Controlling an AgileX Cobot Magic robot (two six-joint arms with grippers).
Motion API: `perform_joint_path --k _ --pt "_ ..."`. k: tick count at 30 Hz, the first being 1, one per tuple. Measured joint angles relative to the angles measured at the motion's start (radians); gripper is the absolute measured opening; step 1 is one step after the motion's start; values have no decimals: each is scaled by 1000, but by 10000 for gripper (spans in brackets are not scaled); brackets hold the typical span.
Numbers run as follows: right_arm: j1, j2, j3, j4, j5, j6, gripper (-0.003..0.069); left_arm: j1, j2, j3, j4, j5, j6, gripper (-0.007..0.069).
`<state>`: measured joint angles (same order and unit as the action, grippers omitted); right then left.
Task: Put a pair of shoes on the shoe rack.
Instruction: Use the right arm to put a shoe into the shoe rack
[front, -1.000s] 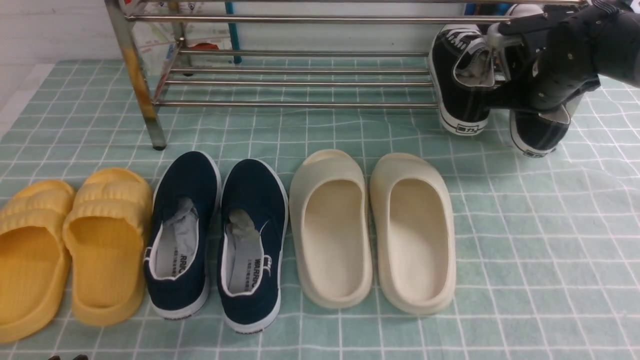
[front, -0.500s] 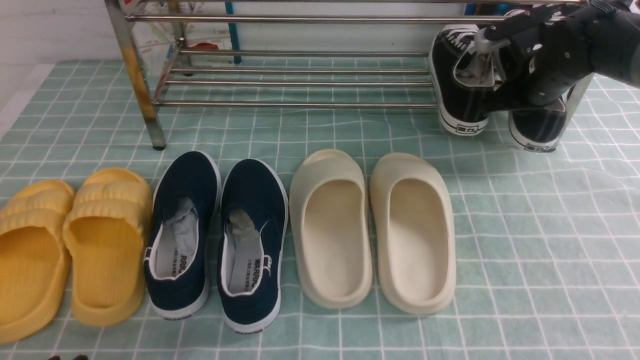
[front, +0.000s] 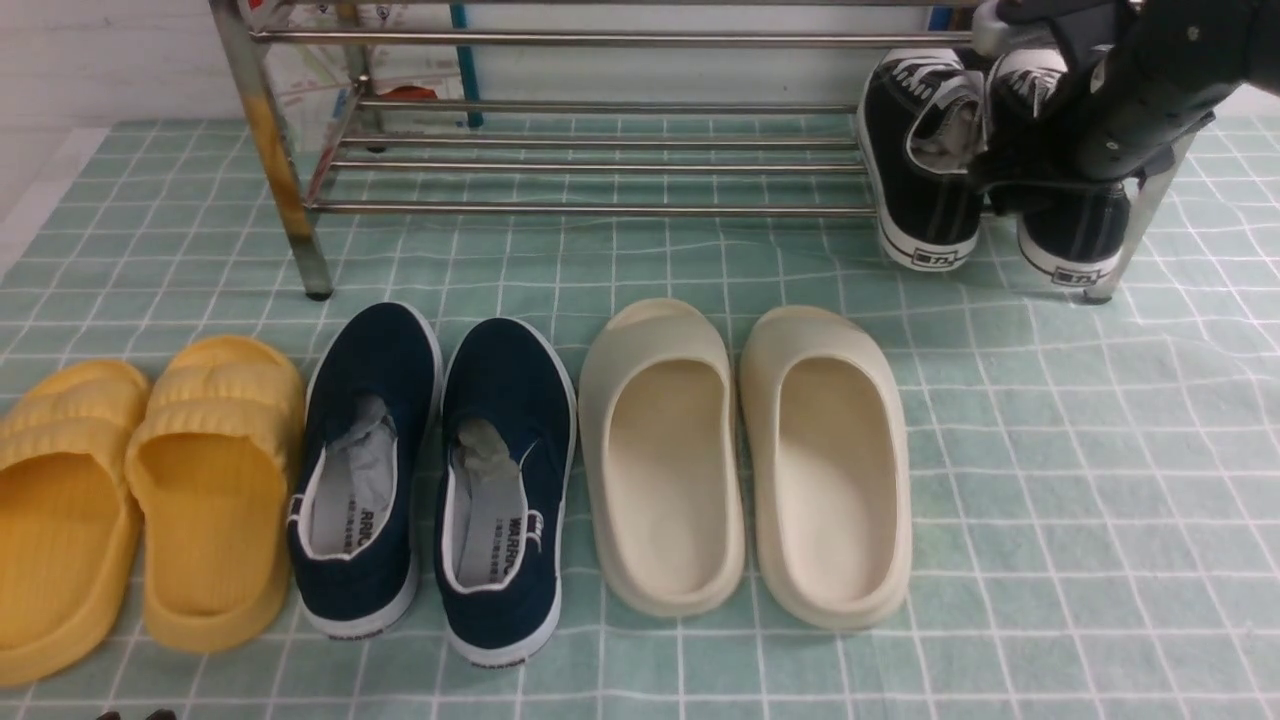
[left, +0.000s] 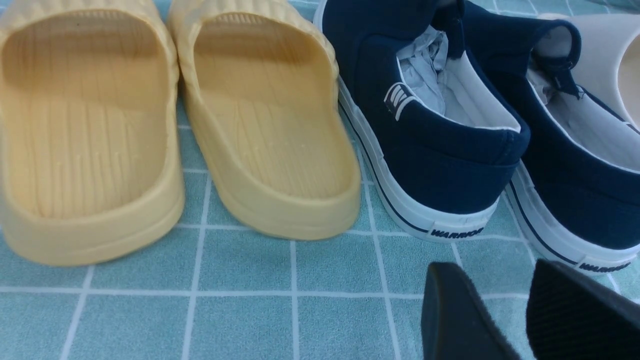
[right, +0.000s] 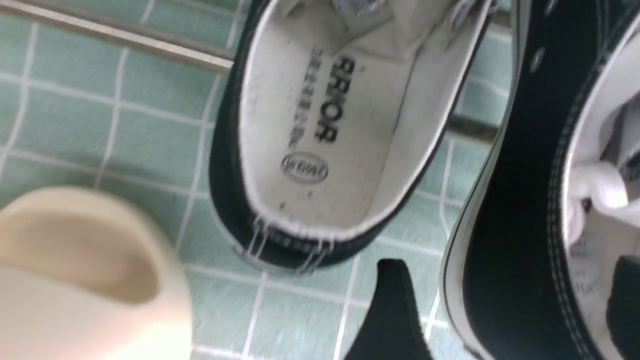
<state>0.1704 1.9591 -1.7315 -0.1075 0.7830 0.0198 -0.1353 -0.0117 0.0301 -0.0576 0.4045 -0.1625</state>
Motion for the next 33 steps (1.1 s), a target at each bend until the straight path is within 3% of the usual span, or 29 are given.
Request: perform_joint_path --k 2,4,12,14,20,26,33 --pt "0 -9 0 17 20 -20 522 0 0 0 0 0 0 239" --pt "0 -31 0 60 71 -66 447 0 0 0 0 0 0 239" --pt "0 -90 0 118 263 -138 55 0 0 0 0 0 0 239" --pt "0 -91 0 107 309 -152 3 0 0 0 0 0 0 239" --pt "0 -35 0 0 317 -160 -3 0 0 0 0 0 0 239" --pt "0 31 0 -115 179 -160 -2 0 0 0 0 0 0 239" --pt "0 30 0 -116 147 -160 0 0 0 0 0 0 0 239"
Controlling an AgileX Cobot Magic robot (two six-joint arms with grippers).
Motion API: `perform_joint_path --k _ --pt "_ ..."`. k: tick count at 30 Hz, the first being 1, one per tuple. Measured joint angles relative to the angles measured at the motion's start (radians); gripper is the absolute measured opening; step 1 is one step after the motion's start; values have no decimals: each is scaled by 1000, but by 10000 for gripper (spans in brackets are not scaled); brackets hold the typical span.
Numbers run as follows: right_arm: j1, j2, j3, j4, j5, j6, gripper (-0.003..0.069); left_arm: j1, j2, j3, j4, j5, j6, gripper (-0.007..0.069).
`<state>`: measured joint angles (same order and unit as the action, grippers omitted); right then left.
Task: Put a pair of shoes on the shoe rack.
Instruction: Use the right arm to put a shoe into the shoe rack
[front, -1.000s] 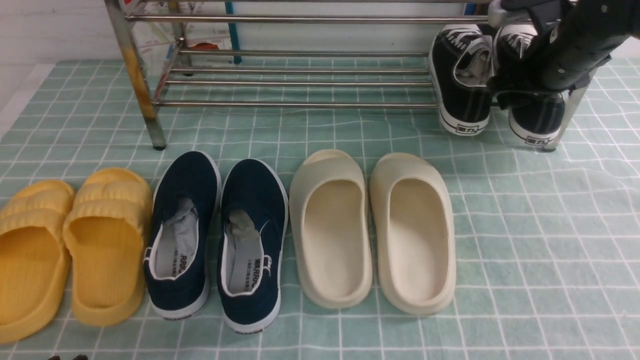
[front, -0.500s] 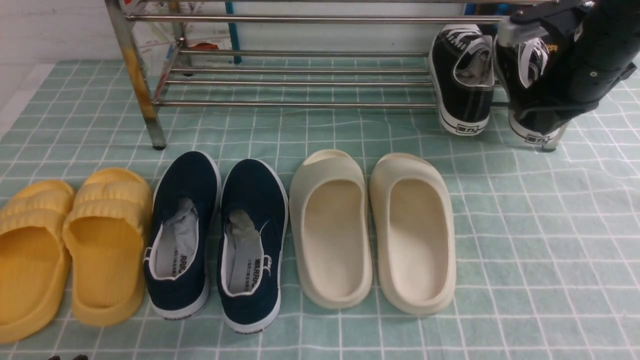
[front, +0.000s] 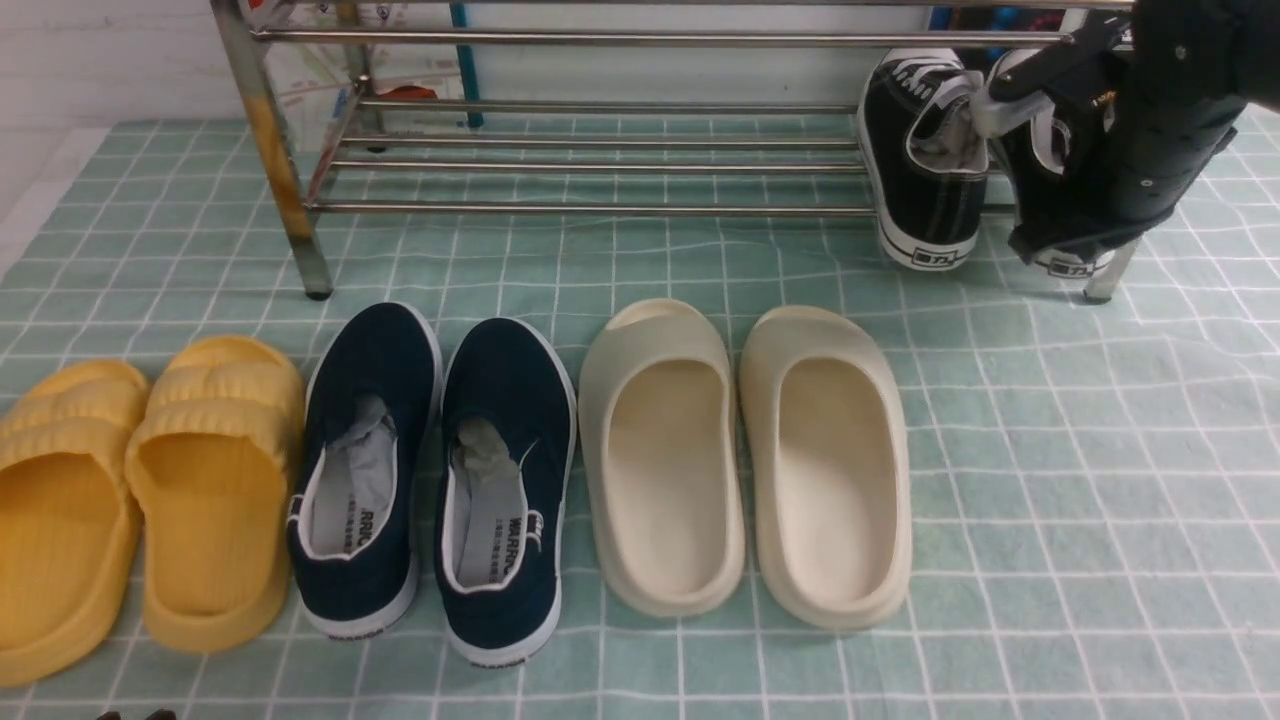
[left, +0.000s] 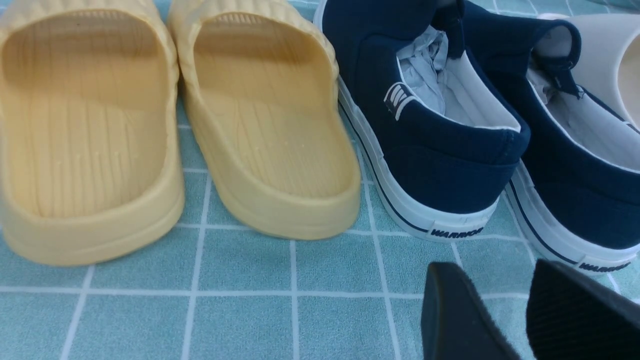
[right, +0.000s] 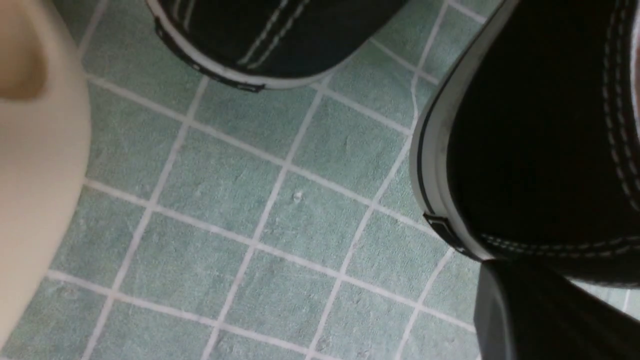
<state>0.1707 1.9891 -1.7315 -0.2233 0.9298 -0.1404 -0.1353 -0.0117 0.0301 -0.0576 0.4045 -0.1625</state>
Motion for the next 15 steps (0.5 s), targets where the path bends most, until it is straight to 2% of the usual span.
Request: perform_joint_path --k 5,10,15 --pt "0 -46 0 85 -12 19 2 0 0 0 0 0 0 239" --pt "0 -105 0 231 120 -2 5 0 0 0 0 0 0 239" --pt "4 -148 60 264 191 -3 5 0 0 0 0 0 0 239"
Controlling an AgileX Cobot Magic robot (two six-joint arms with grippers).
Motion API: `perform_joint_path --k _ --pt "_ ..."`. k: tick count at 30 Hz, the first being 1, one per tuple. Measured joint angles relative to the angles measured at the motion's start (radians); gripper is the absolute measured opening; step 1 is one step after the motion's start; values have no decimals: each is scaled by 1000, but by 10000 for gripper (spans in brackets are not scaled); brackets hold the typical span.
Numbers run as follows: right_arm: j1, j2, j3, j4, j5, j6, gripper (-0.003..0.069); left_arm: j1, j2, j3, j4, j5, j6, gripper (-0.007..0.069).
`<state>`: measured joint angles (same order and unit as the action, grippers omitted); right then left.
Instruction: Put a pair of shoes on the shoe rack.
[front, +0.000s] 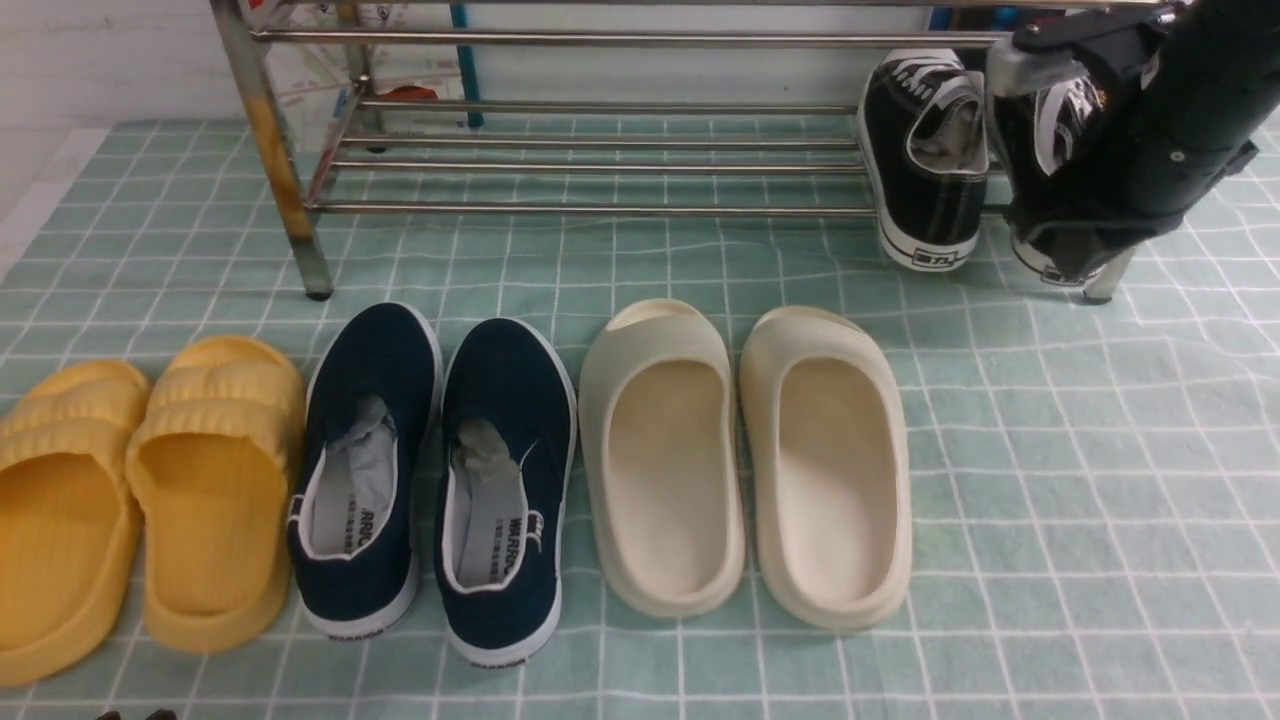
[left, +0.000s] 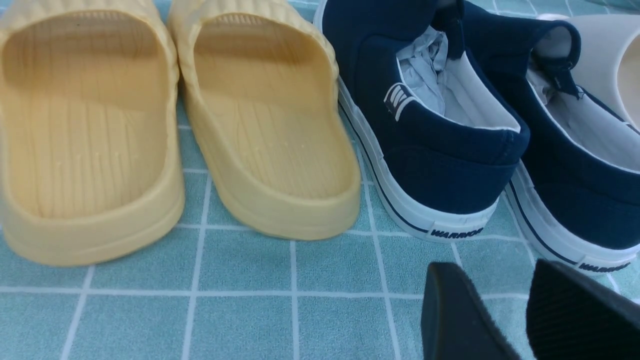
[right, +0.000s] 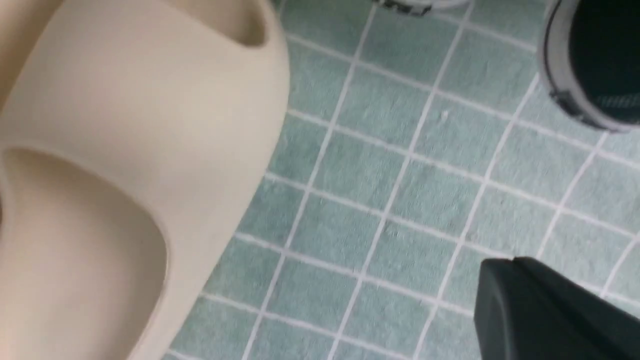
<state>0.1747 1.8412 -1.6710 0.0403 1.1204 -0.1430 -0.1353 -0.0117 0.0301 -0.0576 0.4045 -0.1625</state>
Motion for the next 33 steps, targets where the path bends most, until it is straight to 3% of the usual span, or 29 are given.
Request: perform_joint_path --k 14,19,25,30,33 --pt "13 -482 364 14 -25 3 8 0 0 0 0 0 0 239" --pt "13 -817 548 13 -73 3 8 0 0 0 0 0 0 239" --pt "13 -1272 868 11 -311 43 10 0 0 0 0 0 0 239" --pt "13 -1597 1167 15 -594 57 10 0 0 0 0 0 0 239" --pt "13 -1817 1393 18 -846 59 11 0 0 0 0 -2 0 239"
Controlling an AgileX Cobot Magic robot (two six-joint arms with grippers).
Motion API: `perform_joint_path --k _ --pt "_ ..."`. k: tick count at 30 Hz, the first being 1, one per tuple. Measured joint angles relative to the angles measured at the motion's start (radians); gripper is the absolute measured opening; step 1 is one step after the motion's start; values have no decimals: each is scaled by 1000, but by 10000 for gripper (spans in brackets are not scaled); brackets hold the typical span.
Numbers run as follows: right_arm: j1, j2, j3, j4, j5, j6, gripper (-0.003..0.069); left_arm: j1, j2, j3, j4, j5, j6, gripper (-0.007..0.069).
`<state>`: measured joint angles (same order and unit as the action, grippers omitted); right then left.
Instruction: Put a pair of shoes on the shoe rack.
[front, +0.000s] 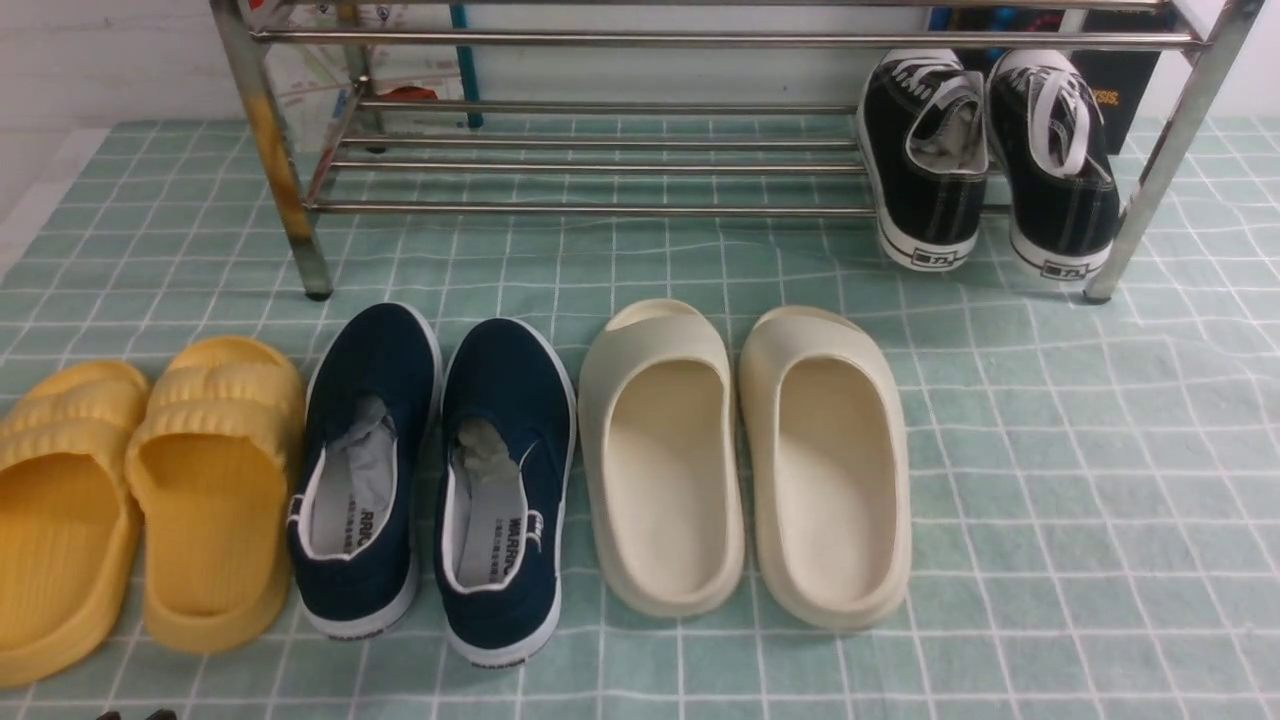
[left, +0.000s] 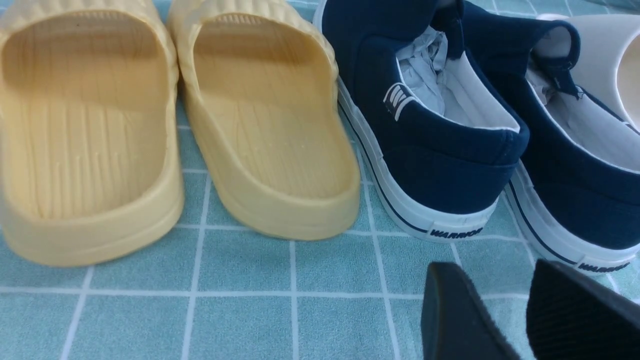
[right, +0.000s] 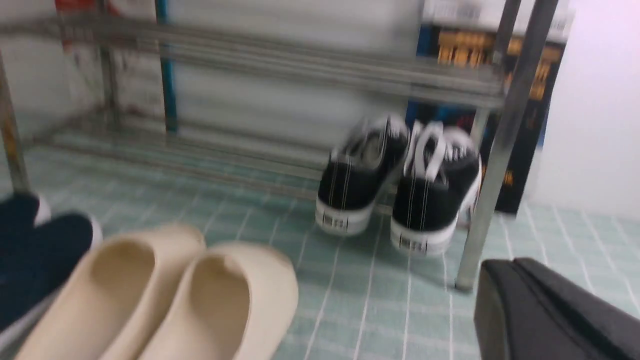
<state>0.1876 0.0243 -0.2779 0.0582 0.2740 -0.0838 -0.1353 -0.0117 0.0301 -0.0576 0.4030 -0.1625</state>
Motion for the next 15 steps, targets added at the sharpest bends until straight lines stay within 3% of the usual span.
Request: perform_joint_path --k 2,7,11,15 --pt "0 -32 101 0 -185 1 13 0 0 0 -2 -3 0 239" --pt "1 19 257 0 -436 1 17 0 0 0 0 -1 0 239" --pt "1 36 301 0 -454 1 19 0 0 0 0 0 0 239" --pt "1 36 303 0 -330 0 22 0 0 0 0 0 0 239"
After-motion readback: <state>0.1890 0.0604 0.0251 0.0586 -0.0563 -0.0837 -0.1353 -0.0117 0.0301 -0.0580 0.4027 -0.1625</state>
